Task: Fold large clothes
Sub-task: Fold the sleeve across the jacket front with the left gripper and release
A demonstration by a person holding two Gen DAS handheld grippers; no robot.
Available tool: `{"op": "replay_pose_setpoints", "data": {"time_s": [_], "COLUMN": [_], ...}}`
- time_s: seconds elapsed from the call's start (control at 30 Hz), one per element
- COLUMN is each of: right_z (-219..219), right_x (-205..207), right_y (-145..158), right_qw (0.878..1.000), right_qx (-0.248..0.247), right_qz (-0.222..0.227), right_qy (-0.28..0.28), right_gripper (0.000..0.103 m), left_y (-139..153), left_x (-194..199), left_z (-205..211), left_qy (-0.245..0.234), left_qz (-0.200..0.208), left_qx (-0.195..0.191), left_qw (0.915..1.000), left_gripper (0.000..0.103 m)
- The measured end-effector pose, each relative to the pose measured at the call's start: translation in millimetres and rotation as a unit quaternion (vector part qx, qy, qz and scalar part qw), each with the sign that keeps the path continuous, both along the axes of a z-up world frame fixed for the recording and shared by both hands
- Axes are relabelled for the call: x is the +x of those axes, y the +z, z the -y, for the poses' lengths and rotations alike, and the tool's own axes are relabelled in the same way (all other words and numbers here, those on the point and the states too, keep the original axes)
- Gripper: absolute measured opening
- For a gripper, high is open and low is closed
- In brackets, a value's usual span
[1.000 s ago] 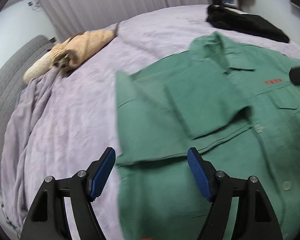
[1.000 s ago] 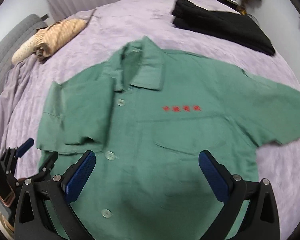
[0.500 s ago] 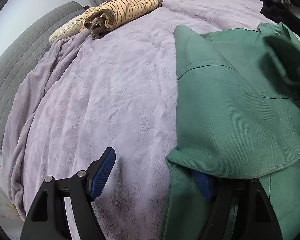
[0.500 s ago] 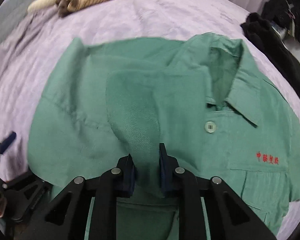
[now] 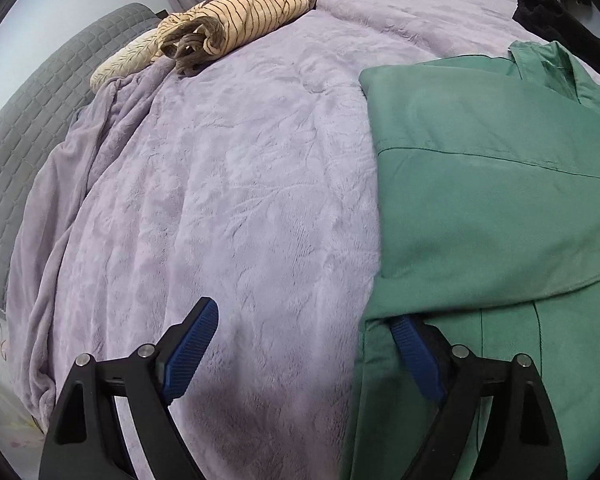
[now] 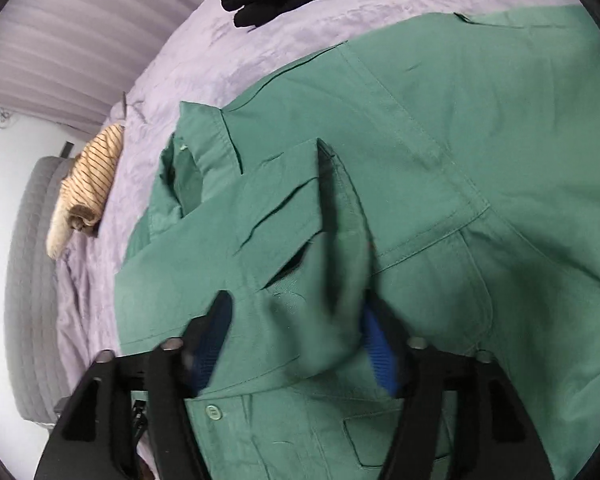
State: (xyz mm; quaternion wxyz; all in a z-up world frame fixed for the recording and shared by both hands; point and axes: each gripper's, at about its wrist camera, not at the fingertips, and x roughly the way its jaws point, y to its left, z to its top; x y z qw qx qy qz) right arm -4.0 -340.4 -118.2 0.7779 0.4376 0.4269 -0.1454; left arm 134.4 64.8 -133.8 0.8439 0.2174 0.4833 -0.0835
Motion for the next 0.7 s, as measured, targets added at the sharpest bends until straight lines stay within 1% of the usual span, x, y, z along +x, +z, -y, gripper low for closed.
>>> {"op": "replay_pose_setpoints", "data": {"time_s": [0.07,0.13,0.2,0.23,0.27,0.3,0.33,0.4,0.43,0.5,0.53,0.57,0.6,0.63,0.67,0.7], "right_z": [-3,-4,-4,-3,-4,-5,-9,-16,-20,-21,-20,-19,-16,-13,-9,-5], "right_x": [-5,-1,4,4,7,11,15,19,22,21,22,22,21,20,15,7], "right_y": [-1,-2,-6,-7,-5,-3,0,12,20,31,30,26,19,10,3,1], "right_qw": [0.999,0.999,0.999,1.000,1.000,0.999,0.998,0.996,0.994,0.990,0.988,0.987,0.986,0.986,0.986,0.987], "right_qx": [0.028,0.030,0.032,0.029,0.016,0.000,-0.021,-0.057,-0.077,-0.102,-0.114,-0.122,-0.123,-0.118,-0.111,-0.107], "right_qz": [0.025,0.019,0.008,-0.004,-0.017,-0.032,-0.046,-0.042,-0.032,-0.019,-0.027,-0.039,-0.053,-0.070,-0.085,-0.086], "right_qy": [0.000,0.000,0.000,-0.001,0.007,0.021,0.035,0.062,0.077,0.092,0.096,0.098,0.099,0.098,0.093,0.082], "right_gripper": [0.079,0.079,0.077,0.063,0.029,0.012,0.008,0.007,0.007,0.007,0.007,0.007,0.008,0.010,0.011,0.012], "left_y": [9,19,28,32,35,36,37,30,23,1,-11,-17,-18,-16,-13,-10], "left_x": [-6,-9,-6,-3,1,4,8,14,17,21,23,23,23,23,22,21], "left_z": [-12,-26,-35,-36,-33,-28,-20,0,11,26,30,27,23,19,16,12], "left_qy": [-0.005,0.003,0.018,0.024,0.024,0.022,0.016,0.002,-0.005,-0.008,-0.007,-0.005,-0.001,0.004,0.006,0.005], "left_qz": [-0.016,-0.032,-0.039,-0.041,-0.044,-0.043,-0.038,-0.034,-0.034,-0.028,-0.029,-0.032,-0.034,-0.033,-0.031,-0.029], "left_qx": [-0.009,-0.026,-0.048,-0.062,-0.075,-0.082,-0.086,-0.090,-0.083,-0.036,-0.014,-0.015,-0.025,-0.027,-0.021,-0.014], "left_qw": [0.9998,0.9991,0.9979,0.9970,0.9959,0.9955,0.9954,0.9954,0.9959,0.9989,0.9995,0.9994,0.9991,0.9991,0.9993,0.9995], "left_gripper": [0.089,0.089,0.089,0.089,0.089,0.089,0.089,0.089,0.089,0.089,0.089,0.089,0.089,0.089,0.089,0.089]}}
